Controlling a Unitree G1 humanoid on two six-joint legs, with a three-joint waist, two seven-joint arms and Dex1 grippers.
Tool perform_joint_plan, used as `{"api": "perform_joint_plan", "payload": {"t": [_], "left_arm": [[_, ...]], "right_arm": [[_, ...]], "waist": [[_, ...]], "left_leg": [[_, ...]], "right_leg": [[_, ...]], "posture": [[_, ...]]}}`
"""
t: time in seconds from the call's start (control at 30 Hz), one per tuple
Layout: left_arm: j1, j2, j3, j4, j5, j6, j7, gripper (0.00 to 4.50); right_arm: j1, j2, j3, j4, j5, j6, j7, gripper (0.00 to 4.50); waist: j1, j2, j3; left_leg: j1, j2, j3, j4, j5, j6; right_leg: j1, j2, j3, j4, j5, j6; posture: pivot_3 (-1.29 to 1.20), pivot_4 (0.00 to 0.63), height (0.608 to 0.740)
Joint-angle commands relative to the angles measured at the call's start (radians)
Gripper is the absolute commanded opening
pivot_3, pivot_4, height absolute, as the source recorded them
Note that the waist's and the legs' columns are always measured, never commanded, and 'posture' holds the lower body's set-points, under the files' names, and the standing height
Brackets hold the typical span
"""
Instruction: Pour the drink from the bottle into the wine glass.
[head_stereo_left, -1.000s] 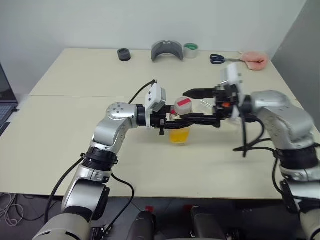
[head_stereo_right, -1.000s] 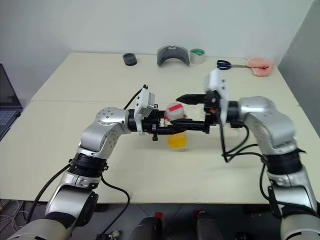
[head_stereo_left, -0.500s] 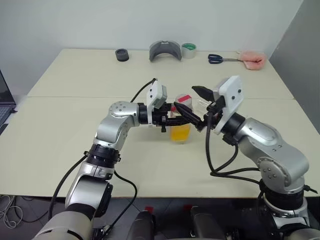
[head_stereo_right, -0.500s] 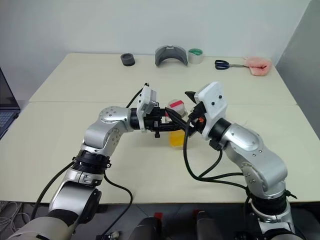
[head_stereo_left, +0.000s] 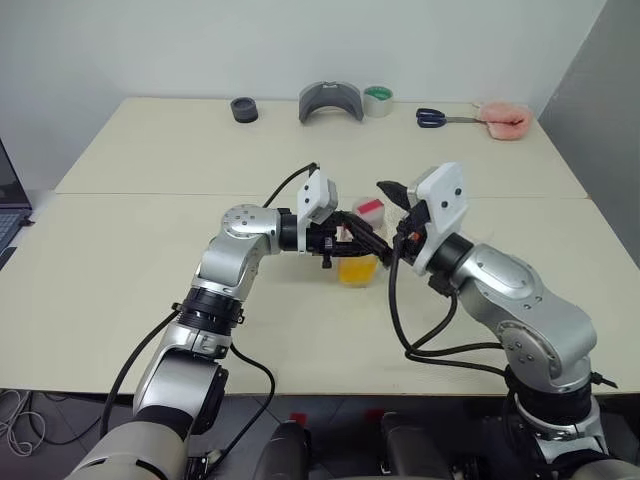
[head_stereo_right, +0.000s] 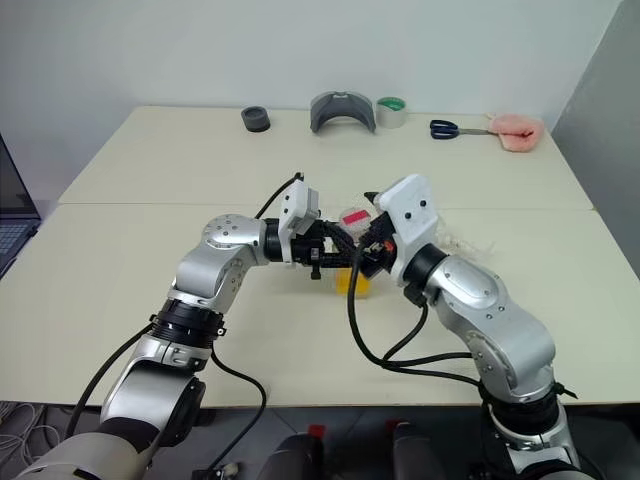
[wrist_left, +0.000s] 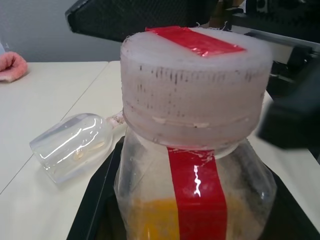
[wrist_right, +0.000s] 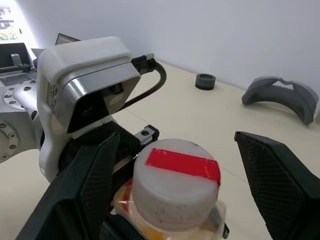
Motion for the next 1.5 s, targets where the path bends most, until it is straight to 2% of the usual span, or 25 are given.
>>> {"api": "perform_joint_plan", "payload": {"t": [0.03,0.13,0.17,0.23,0.37,0.53,0.57,0.6,0.67,0.77,0.8,0.87,0.97,1.07,1.17,1.23,1.37,1.5], "left_arm": [[-0.029,0.000,0.012,-0.020,-0.007,-0.023,-0.004,1.83],[-0.028,0.000,0.011,-0.021,-0.007,-0.025,-0.004,1.83],[-0.028,0.000,0.011,-0.021,-0.007,-0.026,-0.004,1.83],[-0.027,0.001,0.010,-0.022,-0.007,-0.026,-0.005,1.83],[-0.025,0.001,0.008,-0.023,-0.006,-0.027,-0.007,1.83],[-0.022,0.000,0.006,-0.029,-0.009,-0.024,-0.007,1.82],[-0.023,-0.001,0.006,-0.029,-0.010,-0.022,-0.009,1.82],[-0.025,-0.002,0.005,-0.027,-0.012,-0.021,-0.012,1.82],[-0.031,-0.006,0.004,-0.020,-0.013,-0.032,-0.022,1.82],[-0.034,-0.003,-0.003,-0.016,0.000,-0.062,-0.037,1.82],[-0.034,-0.001,-0.004,-0.015,0.004,-0.073,-0.039,1.82],[-0.033,0.002,-0.002,-0.014,0.010,-0.084,-0.035,1.82],[-0.028,0.002,0.002,-0.022,0.008,-0.077,-0.025,1.81],[-0.020,0.002,0.008,-0.036,0.001,-0.057,-0.010,1.81],[-0.019,-0.001,0.020,-0.040,-0.005,-0.040,0.008,1.80],[-0.018,-0.003,0.027,-0.042,-0.008,-0.031,0.016,1.80],[-0.023,-0.008,0.036,-0.030,-0.010,-0.025,0.036,1.80],[-0.034,-0.014,0.036,-0.009,-0.006,-0.029,0.043,1.80]], "right_arm": [[-0.010,0.017,-0.008,-0.011,-0.016,-0.019,-0.014,3.93],[-0.009,0.027,-0.010,-0.008,-0.028,-0.026,-0.016,3.93],[-0.008,0.030,-0.011,-0.007,-0.031,-0.029,-0.017,3.75],[-0.006,0.034,-0.011,-0.007,-0.037,-0.034,-0.018,3.31],[0.002,0.037,-0.006,-0.002,-0.047,-0.049,-0.009,1.95],[0.016,0.027,0.016,0.015,-0.037,-0.085,0.044,1.88],[0.013,0.010,0.026,0.032,-0.029,-0.113,0.093,1.88],[0.007,-0.027,0.033,0.065,-0.008,-0.174,0.204,1.88],[-0.040,-0.163,0.049,0.203,0.015,-0.320,0.527,1.88],[-0.143,-0.303,0.091,0.394,0.013,-0.401,0.821,1.88],[-0.192,-0.333,0.102,0.462,0.023,-0.395,0.910,1.88],[-0.255,-0.339,0.106,0.547,0.030,-0.396,0.971,1.88],[-0.284,-0.325,0.085,0.580,0.034,-0.365,0.958,1.88],[-0.272,-0.299,0.020,0.566,0.034,-0.362,0.875,2.97],[-0.226,-0.290,-0.080,0.454,0.092,-0.283,0.758,4.02],[-0.194,-0.292,-0.128,0.372,0.135,-0.225,0.706,4.50],[-0.063,-0.243,-0.227,0.103,0.229,-0.072,0.470,4.50],[0.035,-0.174,-0.148,-0.057,0.132,-0.029,0.253,4.50]], "waist": [[0.000,0.000,0.000],[0.000,0.000,0.000],[0.000,0.000,0.000],[0.000,0.000,0.000],[0.000,0.000,0.000],[-0.001,0.000,0.000],[-0.001,0.000,0.000],[-0.001,0.000,0.000],[-0.001,0.000,0.001],[-0.003,0.000,0.001],[-0.003,0.002,0.002],[-0.010,0.002,0.002],[-0.015,0.002,0.002],[-0.014,0.002,0.002],[-0.010,0.002,0.002],[-0.006,0.002,0.002],[0.004,0.002,0.002],[0.003,0.002,0.002]], "left_leg": [[0.000,0.000,0.000,0.000,0.000,0.000],[0.000,0.000,0.000,0.000,0.000,0.000],[0.000,0.000,0.000,0.000,0.000,0.000],[0.000,0.000,0.000,0.000,0.000,0.000],[0.000,0.000,0.000,0.000,0.000,0.000],[0.000,0.000,0.000,0.000,0.000,0.000],[0.000,0.000,0.000,0.000,0.000,0.000],[0.000,0.000,0.000,0.000,0.000,0.000],[0.000,-0.001,0.000,0.000,0.000,0.000],[0.001,-0.001,0.001,0.000,0.000,0.000],[0.002,0.000,0.001,0.000,0.000,0.000],[0.002,0.000,0.001,0.000,0.000,0.000],[0.002,0.001,0.000,0.000,0.000,0.000],[0.001,0.000,0.000,0.001,0.000,0.000],[0.000,0.000,0.000,0.001,0.000,0.000],[0.000,0.000,0.000,0.001,0.000,0.000],[-0.001,0.000,-0.001,0.001,0.000,0.000],[0.000,0.000,0.000,0.001,0.000,0.000]], "right_leg": [[0.000,0.000,0.000,0.000,0.000,0.000],[0.000,0.000,0.000,0.000,0.000,0.000],[0.000,0.000,0.000,0.000,0.000,0.000],[0.000,0.000,0.000,0.000,0.000,0.000],[0.000,0.000,0.000,0.000,0.000,0.000],[0.000,0.000,0.000,0.000,0.000,0.000],[0.000,0.000,0.000,0.000,0.000,0.000],[0.000,0.000,0.000,0.000,0.000,0.000],[0.001,0.000,0.000,0.000,0.000,0.000],[0.002,0.000,-0.001,-0.002,0.001,0.002],[0.002,0.001,-0.001,-0.002,0.001,0.001],[0.002,0.001,0.000,-0.001,0.001,0.001],[0.002,0.001,-0.001,-0.001,0.001,0.001],[0.001,0.000,0.000,0.000,0.001,0.001],[0.001,-0.001,0.000,0.000,0.001,0.001],[0.001,-0.001,0.000,0.000,0.001,0.001],[0.001,-0.002,0.000,-0.001,0.001,0.001],[0.001,-0.001,0.000,0.000,0.001,0.001]], "posture": [[0.00,0.150,0.740],[0.00,0.150,0.740],[0.00,0.150,0.740],[0.00,0.150,0.740],[0.00,0.150,0.740],[0.00,0.150,0.740],[0.00,0.150,0.740],[0.00,0.150,0.740],[0.00,0.150,0.740],[0.00,0.150,0.740],[0.00,0.150,0.740],[0.00,0.150,0.740],[0.00,0.150,0.740],[0.00,0.150,0.740],[0.00,0.150,0.740],[0.00,0.150,0.740],[0.00,0.150,0.740],[0.00,0.150,0.740]]}}
